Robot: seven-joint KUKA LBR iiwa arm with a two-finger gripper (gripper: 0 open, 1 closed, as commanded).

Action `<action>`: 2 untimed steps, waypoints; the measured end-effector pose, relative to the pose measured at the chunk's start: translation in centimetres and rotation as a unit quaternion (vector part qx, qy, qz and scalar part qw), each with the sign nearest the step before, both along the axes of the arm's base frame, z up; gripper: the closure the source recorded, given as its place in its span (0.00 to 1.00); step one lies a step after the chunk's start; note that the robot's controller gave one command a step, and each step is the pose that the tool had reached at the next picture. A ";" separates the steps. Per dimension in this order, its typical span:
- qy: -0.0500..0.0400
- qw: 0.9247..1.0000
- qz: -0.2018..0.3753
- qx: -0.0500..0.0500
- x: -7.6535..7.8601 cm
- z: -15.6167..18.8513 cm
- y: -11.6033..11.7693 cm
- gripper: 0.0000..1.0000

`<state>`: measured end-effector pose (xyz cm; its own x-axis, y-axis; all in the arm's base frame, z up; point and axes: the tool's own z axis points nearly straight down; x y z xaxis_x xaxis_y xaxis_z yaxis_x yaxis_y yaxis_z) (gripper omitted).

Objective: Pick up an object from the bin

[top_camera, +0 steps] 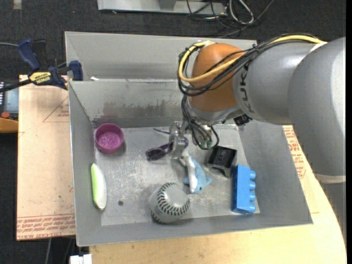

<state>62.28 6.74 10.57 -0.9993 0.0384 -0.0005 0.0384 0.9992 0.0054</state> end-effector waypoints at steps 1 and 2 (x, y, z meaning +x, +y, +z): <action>-0.001 1.000 0.000 0.000 0.1 0.8 0.0 1.00; 0.000 1.000 0.000 0.000 0.0 1.6 0.0 1.00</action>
Offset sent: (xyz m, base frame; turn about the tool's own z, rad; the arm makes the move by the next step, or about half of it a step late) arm 0.0005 0.0000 0.0536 0.0000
